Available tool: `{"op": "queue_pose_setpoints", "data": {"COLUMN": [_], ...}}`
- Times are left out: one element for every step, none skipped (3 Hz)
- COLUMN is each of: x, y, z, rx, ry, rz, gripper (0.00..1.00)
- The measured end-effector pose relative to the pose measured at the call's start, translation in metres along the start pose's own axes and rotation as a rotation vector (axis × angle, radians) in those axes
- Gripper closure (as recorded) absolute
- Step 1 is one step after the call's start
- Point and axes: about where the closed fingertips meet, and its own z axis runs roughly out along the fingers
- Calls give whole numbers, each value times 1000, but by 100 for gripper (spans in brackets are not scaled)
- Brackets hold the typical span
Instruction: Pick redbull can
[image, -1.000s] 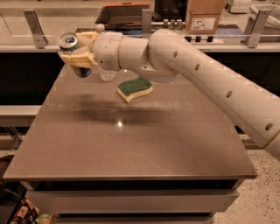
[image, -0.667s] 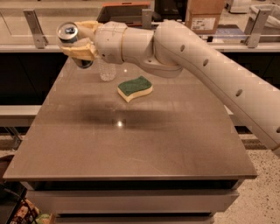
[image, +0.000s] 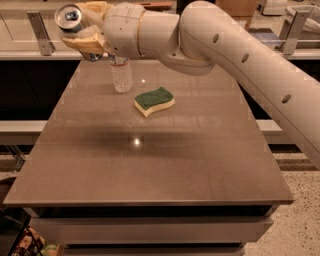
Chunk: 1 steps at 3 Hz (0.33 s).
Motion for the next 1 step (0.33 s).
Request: {"op": "queue_pose_setpoints", "data": {"x": [0], "y": [0], "z": [0], "rx": [0], "ry": [0], "rz": [-1], "gripper": [100]}}
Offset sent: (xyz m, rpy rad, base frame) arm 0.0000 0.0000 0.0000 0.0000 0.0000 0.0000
